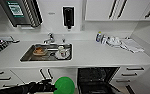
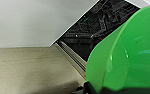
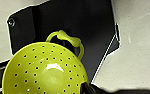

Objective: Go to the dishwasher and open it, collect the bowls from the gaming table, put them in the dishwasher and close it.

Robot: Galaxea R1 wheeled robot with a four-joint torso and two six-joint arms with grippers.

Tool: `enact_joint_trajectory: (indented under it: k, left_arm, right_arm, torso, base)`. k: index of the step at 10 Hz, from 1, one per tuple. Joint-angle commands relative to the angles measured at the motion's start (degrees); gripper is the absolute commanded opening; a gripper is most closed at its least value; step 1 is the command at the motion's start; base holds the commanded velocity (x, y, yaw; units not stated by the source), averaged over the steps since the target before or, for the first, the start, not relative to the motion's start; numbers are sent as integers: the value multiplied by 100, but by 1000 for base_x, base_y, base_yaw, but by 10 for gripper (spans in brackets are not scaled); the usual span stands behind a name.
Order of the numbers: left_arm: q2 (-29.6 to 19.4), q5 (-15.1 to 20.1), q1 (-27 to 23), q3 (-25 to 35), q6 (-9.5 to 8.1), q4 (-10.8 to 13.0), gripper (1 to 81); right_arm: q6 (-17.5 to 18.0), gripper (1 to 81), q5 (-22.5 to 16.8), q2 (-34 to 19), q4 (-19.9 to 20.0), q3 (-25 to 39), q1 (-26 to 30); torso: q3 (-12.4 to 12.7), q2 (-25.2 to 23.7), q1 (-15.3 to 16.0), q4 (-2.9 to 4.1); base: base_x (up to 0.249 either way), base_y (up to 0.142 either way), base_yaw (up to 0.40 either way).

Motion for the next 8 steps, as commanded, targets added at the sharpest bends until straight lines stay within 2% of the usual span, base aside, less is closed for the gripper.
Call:
enact_joint_trajectory:
  k: [1,5,8]
  left_arm:
    - [112,470,-987,-148,-63,-184,10]
    - [1107,886,-1514,-860,-72,-360,10]
    - [1581,956,-1638,-1237,-72,-360,10]
  right_arm:
    - [-24,10,-473,-130,18,92,194]
    - [-33,10,-473,-86,18,92,220]
    - [-42,10,-473,-59,-8,101,230]
  torso:
    - [11,0,0,0]
    - [-35,5,5,0]
    - [-37,7,6,0]
  base:
    - [0,0,0]
    - [0,0,0]
    - [0,0,0]
